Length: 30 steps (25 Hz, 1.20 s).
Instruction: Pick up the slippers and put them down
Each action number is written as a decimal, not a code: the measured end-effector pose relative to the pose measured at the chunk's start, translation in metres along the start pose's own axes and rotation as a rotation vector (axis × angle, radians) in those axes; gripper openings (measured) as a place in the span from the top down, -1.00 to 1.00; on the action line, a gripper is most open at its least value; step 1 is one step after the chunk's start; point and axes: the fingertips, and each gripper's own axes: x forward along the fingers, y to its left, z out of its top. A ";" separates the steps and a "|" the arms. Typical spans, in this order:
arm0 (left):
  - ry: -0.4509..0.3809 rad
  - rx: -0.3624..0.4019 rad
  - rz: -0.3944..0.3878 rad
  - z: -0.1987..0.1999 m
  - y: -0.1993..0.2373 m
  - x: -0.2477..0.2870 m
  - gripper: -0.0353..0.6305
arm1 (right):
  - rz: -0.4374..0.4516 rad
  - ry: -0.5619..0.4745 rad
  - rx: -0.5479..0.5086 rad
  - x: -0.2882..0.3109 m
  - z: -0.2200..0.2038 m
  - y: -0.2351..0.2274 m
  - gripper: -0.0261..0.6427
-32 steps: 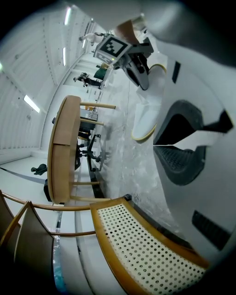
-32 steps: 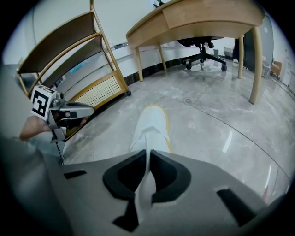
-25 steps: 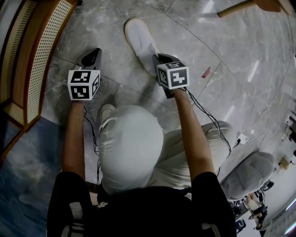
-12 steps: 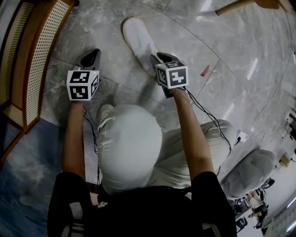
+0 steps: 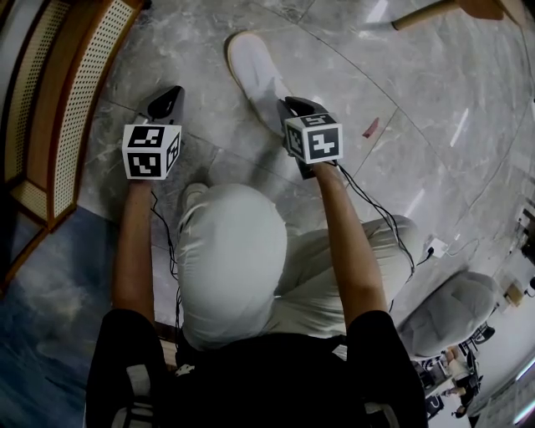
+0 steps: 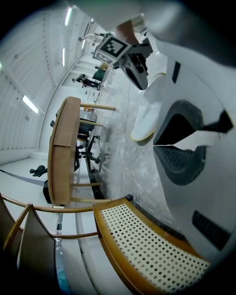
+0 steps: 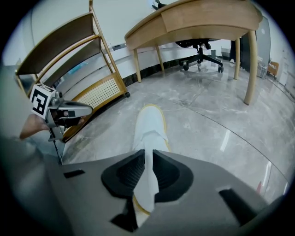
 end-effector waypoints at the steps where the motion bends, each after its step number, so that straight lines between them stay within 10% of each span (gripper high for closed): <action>1: 0.003 -0.001 -0.001 0.002 -0.001 -0.003 0.87 | 0.000 0.002 0.000 -0.003 0.000 0.002 0.80; 30: 0.058 -0.038 -0.057 0.226 -0.017 -0.236 0.87 | -0.008 -0.054 0.067 -0.277 0.186 0.090 0.92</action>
